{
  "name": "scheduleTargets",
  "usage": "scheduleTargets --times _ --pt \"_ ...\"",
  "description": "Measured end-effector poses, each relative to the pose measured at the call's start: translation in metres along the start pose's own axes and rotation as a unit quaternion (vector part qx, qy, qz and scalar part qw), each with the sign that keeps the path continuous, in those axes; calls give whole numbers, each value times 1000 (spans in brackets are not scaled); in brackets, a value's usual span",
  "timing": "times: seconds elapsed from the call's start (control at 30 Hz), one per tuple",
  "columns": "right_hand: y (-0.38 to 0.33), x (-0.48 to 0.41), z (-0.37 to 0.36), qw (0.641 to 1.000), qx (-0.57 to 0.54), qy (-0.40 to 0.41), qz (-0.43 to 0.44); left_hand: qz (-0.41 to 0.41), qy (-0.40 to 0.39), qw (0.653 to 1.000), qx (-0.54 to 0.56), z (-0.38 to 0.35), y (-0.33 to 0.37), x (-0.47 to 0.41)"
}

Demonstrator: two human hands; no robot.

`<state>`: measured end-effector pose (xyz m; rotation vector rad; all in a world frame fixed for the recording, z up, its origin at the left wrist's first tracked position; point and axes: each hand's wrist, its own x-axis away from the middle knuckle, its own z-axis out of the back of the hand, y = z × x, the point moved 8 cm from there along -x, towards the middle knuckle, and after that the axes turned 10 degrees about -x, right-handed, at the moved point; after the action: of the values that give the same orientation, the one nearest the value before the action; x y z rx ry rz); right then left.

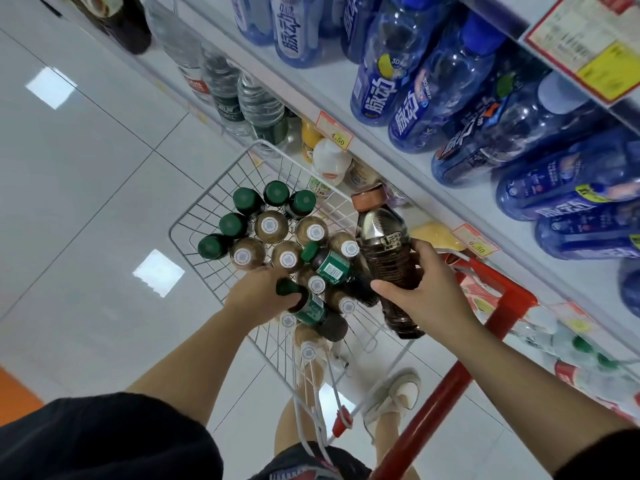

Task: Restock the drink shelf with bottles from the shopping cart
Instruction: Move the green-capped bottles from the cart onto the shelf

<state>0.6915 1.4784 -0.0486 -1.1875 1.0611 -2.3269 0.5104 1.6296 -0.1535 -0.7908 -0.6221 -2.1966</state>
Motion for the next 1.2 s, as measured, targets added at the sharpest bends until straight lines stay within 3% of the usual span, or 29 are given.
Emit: scheduleTargets --times 0.17,0.33,0.57,0.73,0.9,1.2 --pt "-17 27 20 1000 -1 -3 9 -58 73 993 78 43 39 44" --pt "-50 67 58 998 -30 20 43 -102 165 973 125 136 82 111" --pt "-109 159 147 981 -77 58 166 -188 329 914 149 256 185 241" --pt "-139 242 233 953 -118 97 261 -289 416 849 153 295 279 341" --pt "-149 336 324 909 -148 171 349 -400 514 748 132 321 371 441" --pt "-108 482 453 804 -157 363 444 -563 568 580 153 311 517 562"
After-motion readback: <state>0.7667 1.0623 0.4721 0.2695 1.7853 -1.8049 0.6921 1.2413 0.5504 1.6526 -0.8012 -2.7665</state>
